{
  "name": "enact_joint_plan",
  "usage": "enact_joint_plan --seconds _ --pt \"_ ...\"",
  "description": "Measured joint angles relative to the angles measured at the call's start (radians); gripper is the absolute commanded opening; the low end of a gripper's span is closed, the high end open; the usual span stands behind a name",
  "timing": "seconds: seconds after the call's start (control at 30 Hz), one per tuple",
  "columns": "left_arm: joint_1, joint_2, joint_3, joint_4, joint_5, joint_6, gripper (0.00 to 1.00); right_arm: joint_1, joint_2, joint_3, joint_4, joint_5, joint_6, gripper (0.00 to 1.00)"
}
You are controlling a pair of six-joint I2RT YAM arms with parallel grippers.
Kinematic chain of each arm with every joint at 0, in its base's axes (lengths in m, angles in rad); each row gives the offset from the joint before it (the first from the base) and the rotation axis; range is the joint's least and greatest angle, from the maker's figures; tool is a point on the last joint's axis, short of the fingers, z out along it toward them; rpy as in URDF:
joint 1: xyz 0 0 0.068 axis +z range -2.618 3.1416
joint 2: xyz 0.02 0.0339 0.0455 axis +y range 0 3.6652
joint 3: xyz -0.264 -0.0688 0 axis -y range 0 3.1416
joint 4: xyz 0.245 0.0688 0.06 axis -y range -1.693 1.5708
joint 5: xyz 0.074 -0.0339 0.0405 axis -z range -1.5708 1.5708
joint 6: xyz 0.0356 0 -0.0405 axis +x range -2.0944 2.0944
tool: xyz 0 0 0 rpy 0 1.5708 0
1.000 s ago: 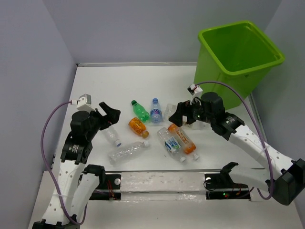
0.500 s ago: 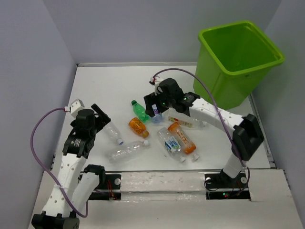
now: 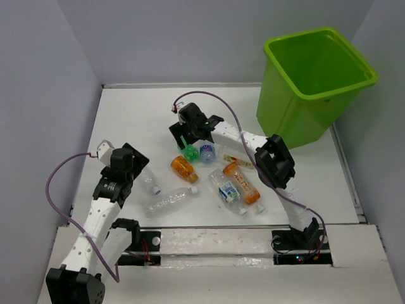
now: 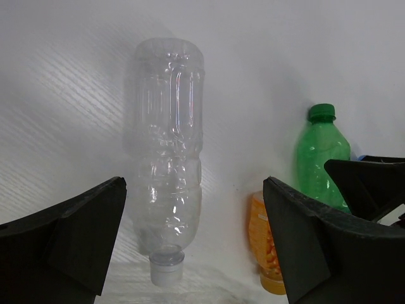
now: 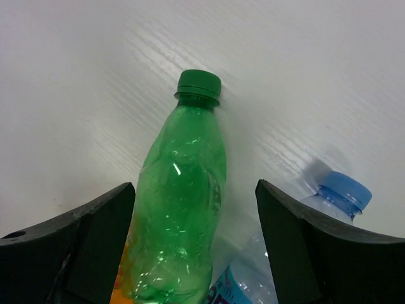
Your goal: Put the plastic bottles in the bin
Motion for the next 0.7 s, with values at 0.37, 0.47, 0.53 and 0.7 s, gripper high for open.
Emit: enact_joint_plan --seconds 0.37,0.47,0.53,0.7 --pt "0.000 0.156 -0.085 0.105 -0.031 -0.077 0.99 -0.001 0.138 0.166 -0.037 0.048 -0.003 0.12" --pt "0.000 0.170 -0.086 0.122 -0.040 -0.086 0.99 -0.002 0.137 0.196 -0.037 0.048 -0.004 0.13" --pt "0.000 0.171 -0.088 0.138 -0.046 -0.093 0.99 -0.002 0.124 0.196 -0.039 0.048 -0.001 0.13" --pt "0.000 0.177 -0.104 0.164 -0.055 -0.103 0.99 -0.001 -0.042 0.125 -0.035 0.047 -0.002 0.11"
